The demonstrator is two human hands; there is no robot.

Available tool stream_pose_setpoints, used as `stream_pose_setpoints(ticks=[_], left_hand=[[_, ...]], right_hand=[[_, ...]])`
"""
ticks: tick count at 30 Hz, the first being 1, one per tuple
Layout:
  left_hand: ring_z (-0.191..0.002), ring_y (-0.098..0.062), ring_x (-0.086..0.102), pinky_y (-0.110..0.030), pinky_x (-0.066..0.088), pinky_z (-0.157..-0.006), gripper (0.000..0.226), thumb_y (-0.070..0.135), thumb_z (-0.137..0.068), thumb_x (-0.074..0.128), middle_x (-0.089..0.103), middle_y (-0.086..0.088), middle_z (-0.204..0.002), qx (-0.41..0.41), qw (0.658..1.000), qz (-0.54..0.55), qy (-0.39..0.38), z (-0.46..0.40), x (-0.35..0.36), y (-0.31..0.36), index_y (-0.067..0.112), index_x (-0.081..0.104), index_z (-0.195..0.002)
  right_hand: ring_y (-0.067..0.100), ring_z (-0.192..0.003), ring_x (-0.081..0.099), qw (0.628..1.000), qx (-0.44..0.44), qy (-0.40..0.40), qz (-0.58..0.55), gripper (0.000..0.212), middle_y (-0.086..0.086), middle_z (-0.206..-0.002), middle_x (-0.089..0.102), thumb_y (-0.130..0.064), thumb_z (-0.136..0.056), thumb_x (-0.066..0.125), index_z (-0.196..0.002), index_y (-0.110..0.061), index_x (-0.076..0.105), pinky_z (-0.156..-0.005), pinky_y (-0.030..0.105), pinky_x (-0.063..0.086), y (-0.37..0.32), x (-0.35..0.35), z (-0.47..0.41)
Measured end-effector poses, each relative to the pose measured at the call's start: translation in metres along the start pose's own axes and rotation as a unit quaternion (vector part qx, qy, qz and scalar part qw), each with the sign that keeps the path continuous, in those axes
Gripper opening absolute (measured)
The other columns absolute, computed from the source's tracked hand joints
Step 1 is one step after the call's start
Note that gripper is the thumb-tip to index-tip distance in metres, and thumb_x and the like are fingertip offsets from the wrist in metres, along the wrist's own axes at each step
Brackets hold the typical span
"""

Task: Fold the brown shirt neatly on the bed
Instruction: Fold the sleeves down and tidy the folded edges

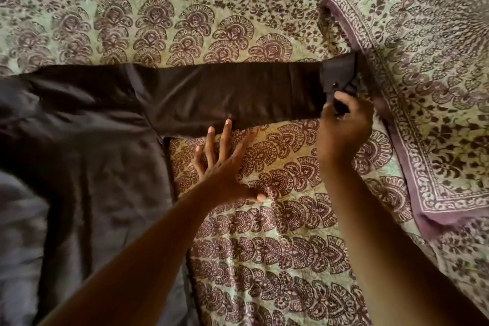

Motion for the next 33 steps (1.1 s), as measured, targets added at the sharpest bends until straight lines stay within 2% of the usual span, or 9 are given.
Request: stream_pose_setpoints(ticks=[6,9,12,16,18,20,23,29,33], left_hand=[[-0.147,-0.034,-0.041,-0.058,-0.018,-0.117,0.129,0.076,-0.062,0.079,-0.038,0.006,-0.164,-0.004,1.0,0.005,-0.011,0.003,-0.009,-0.002,0.054,-0.004,-0.157],[-0.154,-0.033,0.015,-0.047,0.015,-0.126,0.077,0.028,-0.092,0.073,0.016,-0.008,-0.169,-0.02,0.989,0.149,0.003,0.001,-0.029,-0.007,0.027,0.034,-0.158],[-0.075,-0.004,0.071,-0.02,0.057,-0.067,0.03,-0.005,-0.103,0.043,0.068,-0.016,-0.101,0.007,0.869,0.494,0.036,0.04,-0.046,-0.039,-0.013,0.054,-0.13],[-0.042,-0.012,0.063,-0.018,0.053,-0.044,0.084,0.058,-0.106,0.029,0.065,0.001,-0.05,-0.084,0.585,0.805,-0.051,0.096,-0.076,-0.073,0.012,0.073,-0.05],[-0.045,-0.016,0.063,-0.022,0.059,-0.053,0.076,0.061,-0.102,0.042,0.064,-0.003,-0.051,-0.084,0.613,0.776,-0.123,0.122,-0.097,-0.09,0.014,0.07,-0.049],[-0.069,-0.017,0.075,-0.03,0.064,-0.078,0.027,0.031,-0.096,0.067,0.077,-0.008,-0.081,-0.136,0.725,0.673,-0.052,0.136,-0.109,-0.13,0.007,0.079,-0.092],[-0.068,-0.006,0.073,-0.024,0.063,-0.077,0.034,-0.001,-0.088,0.072,0.075,-0.003,-0.092,-0.143,0.82,0.552,0.051,0.154,-0.137,-0.177,0.005,0.07,-0.122],[-0.07,-0.017,0.071,-0.032,0.062,-0.067,0.017,0.01,-0.096,0.067,0.074,-0.009,-0.088,-0.16,0.872,0.456,0.076,0.207,-0.206,-0.257,0.005,0.072,-0.112],[-0.096,-0.029,0.074,-0.039,0.059,-0.09,0.024,0.017,-0.098,0.066,0.077,-0.014,-0.107,-0.148,0.892,0.424,0.058,0.235,-0.247,-0.3,0.004,0.072,-0.118]], right_hand=[[0.023,-0.086,0.075,0.984,-0.016,-0.133,-0.119,0.021,0.007,-0.095,0.076,0.003,-0.083,0.073,-0.101,-0.008,0.077,-0.074,0.046,0.063,-0.045,-0.01,0.098],[0.019,-0.082,0.075,0.977,-0.005,-0.158,-0.145,0.018,0.004,-0.09,0.077,0.004,-0.083,0.075,-0.098,-0.006,0.077,-0.073,0.046,0.063,-0.072,-0.02,0.134],[0.012,-0.079,0.074,0.968,-0.012,-0.197,-0.154,0.019,0.002,-0.084,0.076,0.008,-0.082,0.075,-0.093,-0.007,0.077,-0.072,0.033,0.062,-0.096,-0.029,0.171],[0.016,-0.069,0.072,0.935,0.005,-0.314,-0.164,0.026,-0.001,-0.076,0.074,0.013,-0.077,0.078,-0.082,-0.013,0.075,-0.064,0.033,0.06,-0.116,-0.027,0.233],[0.015,-0.062,0.07,0.914,0.009,-0.368,-0.168,0.027,-0.004,-0.07,0.071,0.014,-0.076,0.079,-0.078,-0.013,0.073,-0.06,0.03,0.057,-0.125,-0.025,0.264],[0.015,-0.055,0.069,0.89,0.037,-0.416,-0.185,0.029,-0.004,-0.067,0.071,0.015,-0.078,0.078,-0.076,-0.013,0.072,-0.057,0.026,0.056,-0.137,-0.02,0.294],[0.013,-0.06,0.07,0.861,0.066,-0.458,-0.212,0.03,0.004,-0.077,0.072,0.021,-0.081,0.071,-0.077,-0.008,0.071,-0.059,0.02,0.056,-0.157,-0.013,0.328],[0.033,-0.109,0.072,0.844,0.288,-0.388,-0.231,0.013,0.014,-0.106,0.074,0.001,-0.09,0.072,-0.095,-0.01,0.066,-0.07,0.034,0.062,-0.182,0.038,0.363],[0.043,-0.119,0.067,0.761,0.466,-0.323,-0.315,0.06,0.027,-0.128,0.063,-0.03,-0.093,0.075,-0.145,-0.018,0.046,-0.083,0.049,0.063,-0.208,0.097,0.362]])
Point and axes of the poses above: each hand's wrist, its own z-axis away from the middle knuckle, its own x-axis out of the palm, y = z × x, the point moved 3 cm from there along -z, towards the middle knuckle
